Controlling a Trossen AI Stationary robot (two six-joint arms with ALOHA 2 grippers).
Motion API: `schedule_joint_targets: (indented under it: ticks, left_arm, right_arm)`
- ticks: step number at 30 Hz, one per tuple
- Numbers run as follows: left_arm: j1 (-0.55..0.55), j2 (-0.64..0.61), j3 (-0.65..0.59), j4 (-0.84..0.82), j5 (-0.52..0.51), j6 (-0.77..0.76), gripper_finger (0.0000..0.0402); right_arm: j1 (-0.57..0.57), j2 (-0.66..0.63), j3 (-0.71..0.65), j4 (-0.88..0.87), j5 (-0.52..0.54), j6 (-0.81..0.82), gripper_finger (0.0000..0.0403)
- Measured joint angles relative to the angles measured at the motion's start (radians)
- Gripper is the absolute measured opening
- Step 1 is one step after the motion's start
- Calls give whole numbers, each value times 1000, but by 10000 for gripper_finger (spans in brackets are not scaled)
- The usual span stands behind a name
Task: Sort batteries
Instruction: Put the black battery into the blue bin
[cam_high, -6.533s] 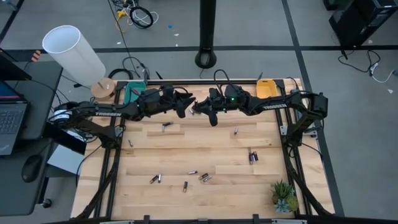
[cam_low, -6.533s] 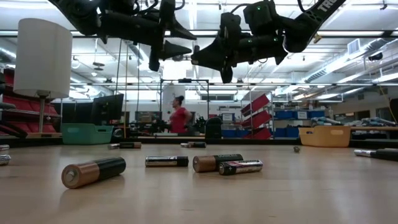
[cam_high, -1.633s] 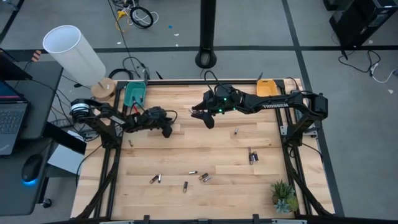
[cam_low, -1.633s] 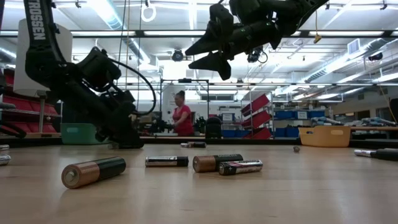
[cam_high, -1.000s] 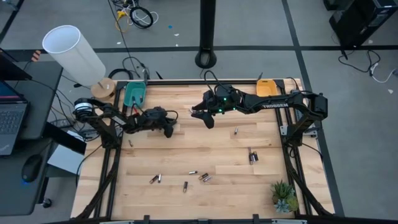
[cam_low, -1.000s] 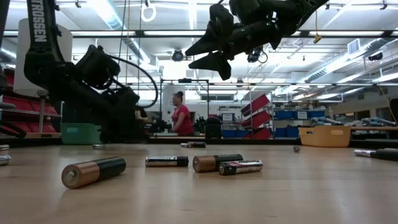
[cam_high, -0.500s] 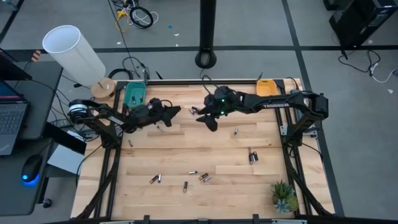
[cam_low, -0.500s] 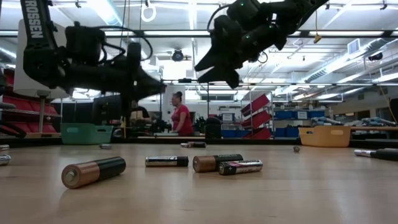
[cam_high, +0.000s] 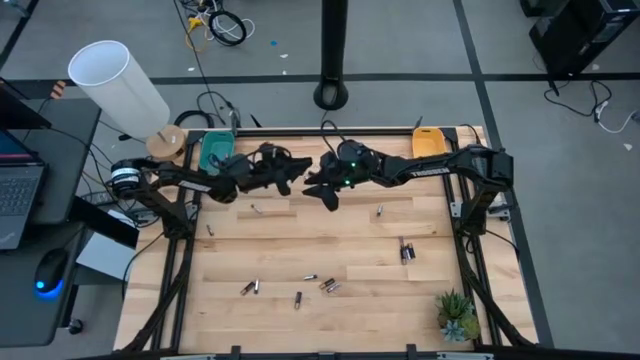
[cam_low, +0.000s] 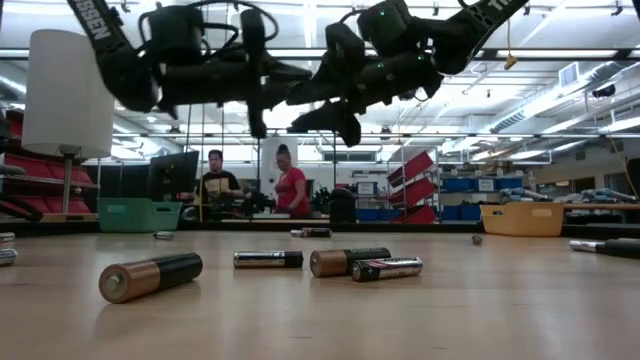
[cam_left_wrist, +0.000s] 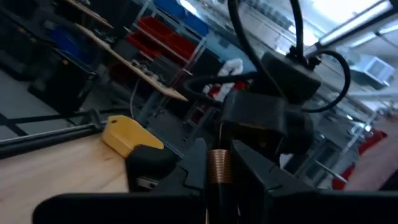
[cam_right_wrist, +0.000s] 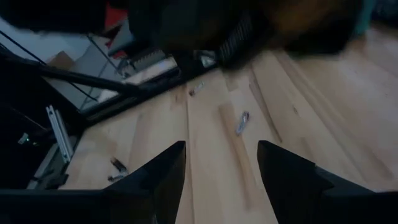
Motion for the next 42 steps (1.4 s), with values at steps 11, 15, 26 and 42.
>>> schedule_joint_targets:
  ticks: [11, 15, 26, 42]
  left_arm:
    - [-1, 0, 53, -58, 36, 38, 55]
    - [41, -23, 50, -134, 19, 46, 55]
    - [214, -308, 20, -797, -374, 158, 55]
    - [338, -477, 19, -1702, -806, -103, 55]
  right_arm:
    - [-32, -25, 0, -2, 23, 8, 208]
    - [-49, -38, 0, -102, 23, -8, 208]
    - [-33, -69, 0, -191, 18, -37, 208]
    - [-8, -69, 0, -177, 31, -46, 206]
